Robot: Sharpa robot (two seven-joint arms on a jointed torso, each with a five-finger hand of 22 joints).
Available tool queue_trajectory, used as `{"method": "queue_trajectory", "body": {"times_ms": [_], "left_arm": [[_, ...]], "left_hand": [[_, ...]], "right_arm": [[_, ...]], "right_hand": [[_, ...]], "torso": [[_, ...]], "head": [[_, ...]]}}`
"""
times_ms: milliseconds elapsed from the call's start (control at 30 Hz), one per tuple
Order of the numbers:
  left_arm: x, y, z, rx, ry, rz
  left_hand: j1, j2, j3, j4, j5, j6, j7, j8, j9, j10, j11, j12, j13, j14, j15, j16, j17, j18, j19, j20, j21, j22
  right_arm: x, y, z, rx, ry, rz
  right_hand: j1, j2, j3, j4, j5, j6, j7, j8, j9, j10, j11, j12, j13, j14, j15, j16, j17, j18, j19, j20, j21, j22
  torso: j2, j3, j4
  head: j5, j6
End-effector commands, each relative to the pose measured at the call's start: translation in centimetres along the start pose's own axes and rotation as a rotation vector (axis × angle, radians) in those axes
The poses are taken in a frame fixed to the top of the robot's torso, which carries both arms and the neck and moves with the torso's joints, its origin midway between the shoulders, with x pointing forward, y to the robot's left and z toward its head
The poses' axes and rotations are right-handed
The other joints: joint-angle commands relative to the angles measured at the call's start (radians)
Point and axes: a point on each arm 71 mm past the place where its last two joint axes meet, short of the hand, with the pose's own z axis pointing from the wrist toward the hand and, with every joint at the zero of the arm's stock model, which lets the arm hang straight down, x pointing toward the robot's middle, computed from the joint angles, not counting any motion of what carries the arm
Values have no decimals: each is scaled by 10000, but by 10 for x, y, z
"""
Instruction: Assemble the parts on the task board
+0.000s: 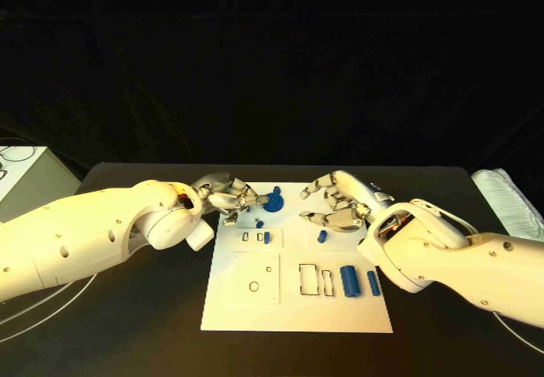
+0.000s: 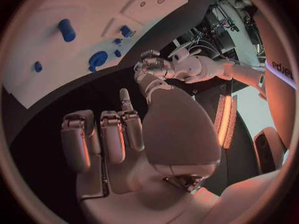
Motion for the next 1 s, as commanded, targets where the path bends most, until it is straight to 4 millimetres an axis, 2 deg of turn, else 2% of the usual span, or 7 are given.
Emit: {"method": "queue_trajectory", "body": {"times_ms": [33,367,467,567,633,767,1000], "left_arm": [[9,6,5,-1973,1005,2909],[18,-9,28,-2725,983,5179],[19,-11,33,-2788,910,5465],[20,-13,36,-2842,910,5687],[20,-14,38,-2883,901,5876],[20,-16,40,-2941,883,6128],[22,-17,42,-2996,1059,6299]], "left_hand": [[-258,0,-118,6,8,-162,20,127,230,-102,30,36,-7,154,-28,-5,666,-107,56,-13,-17,-10],[-1000,62,-553,19,12,-495,94,259,646,-471,107,-77,-279,-19,41,-128,351,-55,-156,37,-197,-308],[-1052,99,-614,9,25,-467,72,331,735,-408,95,27,-158,26,37,-93,447,-72,-92,43,-165,-227],[-1044,116,-646,7,35,-436,48,397,811,-353,75,104,-77,72,23,-57,539,-87,-27,40,-128,-146],[-1083,154,-699,14,32,-405,21,484,915,-292,50,190,7,115,3,-22,619,-104,49,32,-81,-55],[-1159,199,-808,15,27,-361,-36,665,1124,-239,5,288,90,164,-35,21,714,-118,113,8,-40,17],[-1231,235,-914,18,18,-376,-78,827,1335,-207,-30,364,152,201,-67,56,796,-124,135,-16,-22,47]], "right_arm": [[-9,-5,-4,160,281,1113],[-31,-29,-9,1094,-94,1381],[-34,-32,-9,1231,-149,1391],[-35,-34,-9,1326,-175,1386],[-36,-36,-9,1379,-188,1381],[-37,-38,-9,1478,-215,1364],[-38,-40,-9,1593,-233,1332]], "right_hand": [[28,-39,6,-24,18,76,15,59,10,176,-36,-80,1868,1062,-20,43,2634,-145,1047,44,22,2628],[-37,-57,-20,31,17,-94,38,48,-7,86,-20,-168,1797,1062,-17,43,2634,-145,1047,39,22,2628],[-42,-55,-21,37,18,-115,41,46,-9,87,-17,-166,1798,1062,-16,43,2634,-145,1047,39,22,2628],[-47,-54,-23,43,18,-131,45,45,-11,81,-15,-171,1794,1062,-14,43,2634,-145,1047,39,22,2628],[-47,-54,-23,43,18,-131,45,45,-11,81,-15,-171,1794,1062,-14,43,2634,-145,1047,39,22,2628],[-56,-52,-25,51,17,-144,47,44,-12,82,-13,-169,1795,1062,-12,43,2634,-145,1047,40,22,2628],[-72,-46,-30,67,17,-159,50,48,-13,80,-9,-170,1793,1061,-10,42,2631,-145,1047,41,22,2628]], "torso": [[-96,50,-16],[-142,114,-46],[-129,115,-39],[-121,91,-18],[-117,91,-10],[-107,86,-36],[-102,75,-20]], "head": [[-15,-49],[32,-130],[46,-127],[29,-134],[31,-142],[53,-157],[1,-180]]}}
